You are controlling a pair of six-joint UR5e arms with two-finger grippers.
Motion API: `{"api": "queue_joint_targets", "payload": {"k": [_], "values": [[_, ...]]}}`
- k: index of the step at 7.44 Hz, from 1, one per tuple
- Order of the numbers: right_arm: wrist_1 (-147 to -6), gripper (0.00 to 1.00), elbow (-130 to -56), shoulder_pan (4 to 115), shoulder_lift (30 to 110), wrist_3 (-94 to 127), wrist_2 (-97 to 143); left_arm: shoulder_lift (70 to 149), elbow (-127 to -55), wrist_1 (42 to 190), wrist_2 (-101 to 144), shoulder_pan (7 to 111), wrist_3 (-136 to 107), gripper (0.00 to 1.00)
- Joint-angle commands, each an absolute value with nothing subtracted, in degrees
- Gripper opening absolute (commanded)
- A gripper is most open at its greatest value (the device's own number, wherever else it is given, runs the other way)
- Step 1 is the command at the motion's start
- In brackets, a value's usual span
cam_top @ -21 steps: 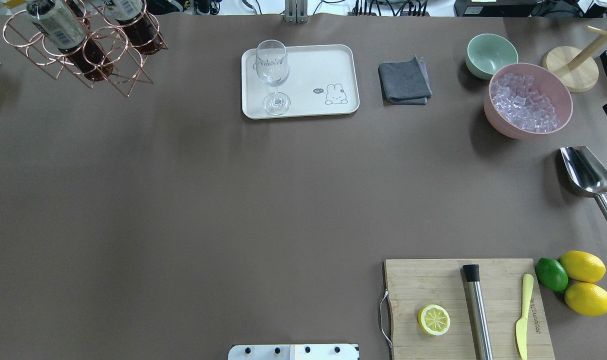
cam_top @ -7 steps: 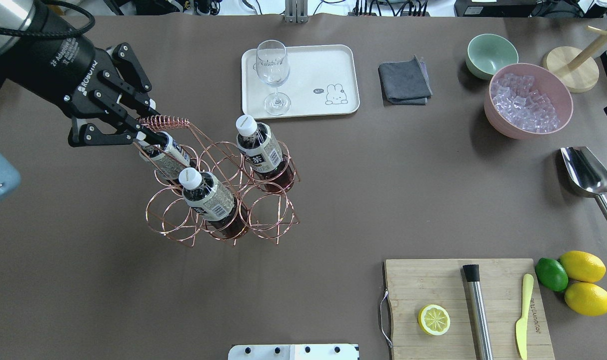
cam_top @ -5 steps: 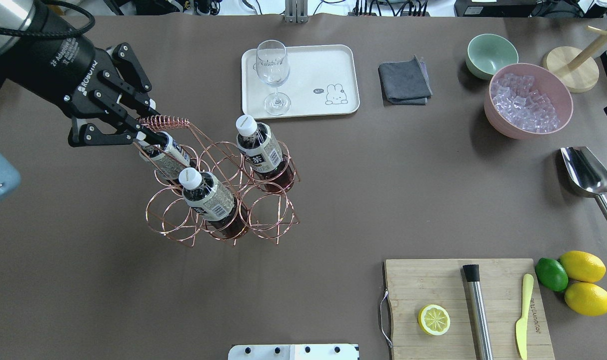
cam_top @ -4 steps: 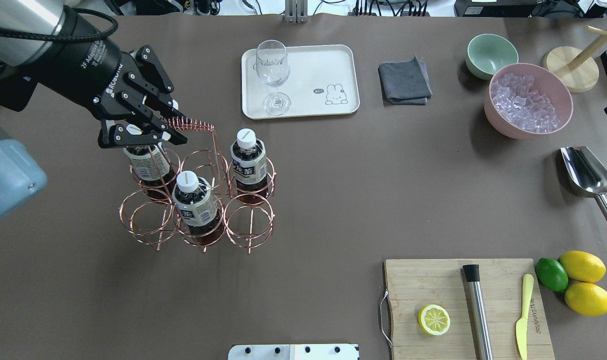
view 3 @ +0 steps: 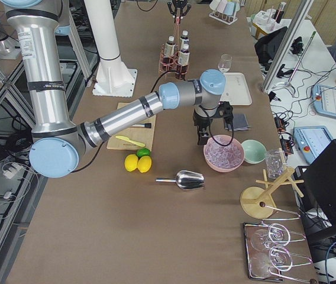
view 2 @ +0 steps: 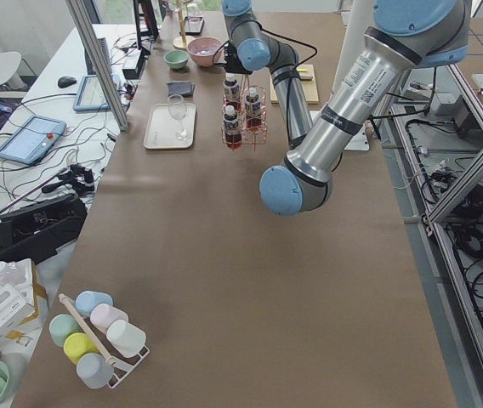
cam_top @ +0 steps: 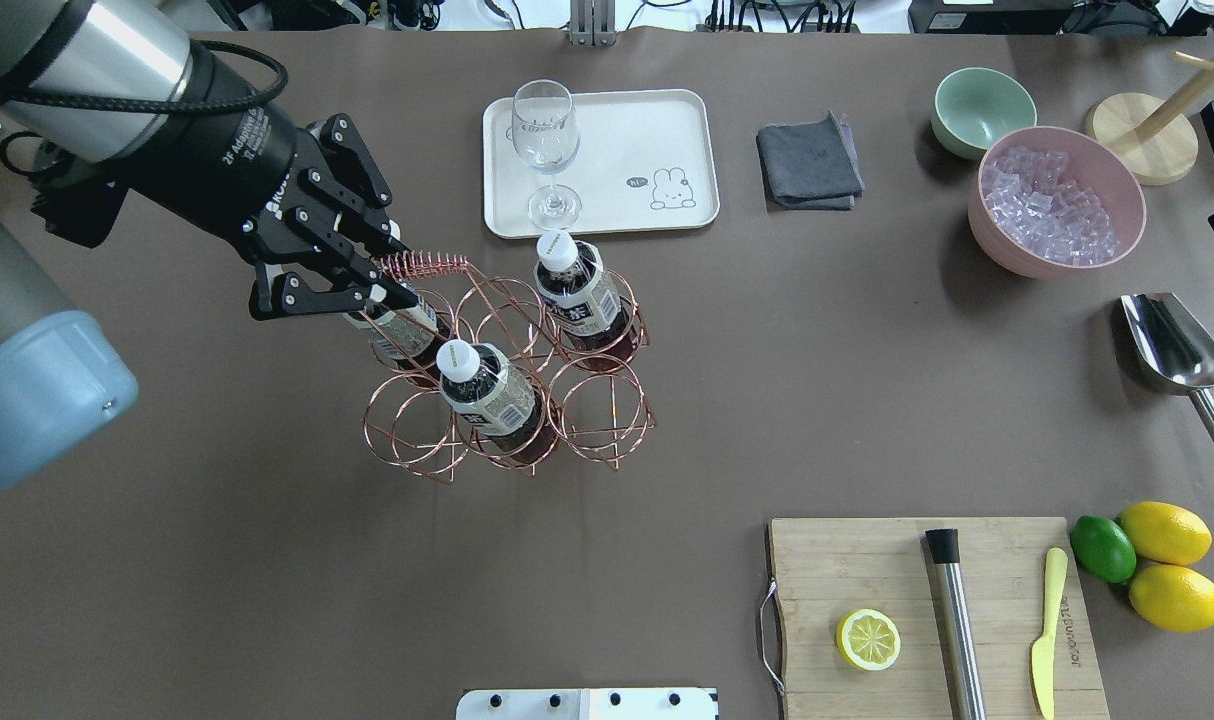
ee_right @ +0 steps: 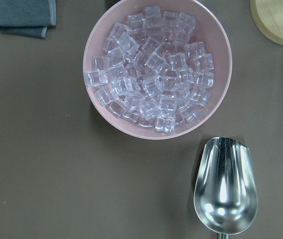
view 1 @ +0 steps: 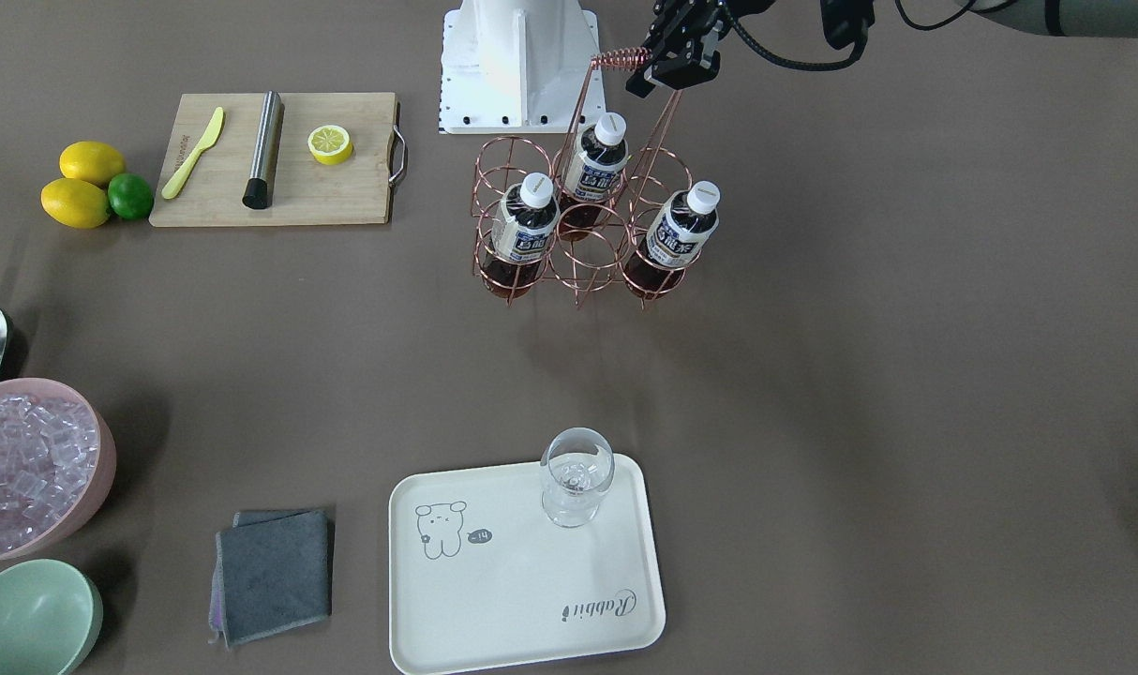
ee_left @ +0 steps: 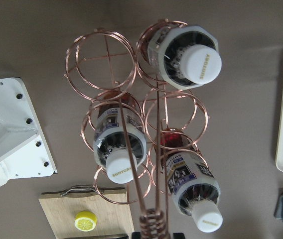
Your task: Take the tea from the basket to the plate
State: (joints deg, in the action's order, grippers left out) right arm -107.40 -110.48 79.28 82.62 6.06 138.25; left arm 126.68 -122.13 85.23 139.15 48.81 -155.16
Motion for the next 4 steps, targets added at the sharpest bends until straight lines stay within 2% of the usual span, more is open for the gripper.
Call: {"api": "queue_joint_targets", "payload": {"k": [1, 4], "values": [[-107.4, 1.0, -110.57, 79.28, 82.62, 6.06, 138.25, 126.83, -122.34, 87.1, 138.78, 48.08, -158.11, 0.0], [-107.4, 1.0, -110.57, 79.28, 82.62, 6.06, 138.25, 126.74, -120.42, 89.1, 136.95, 45.46, -159.07, 0.0]]}}
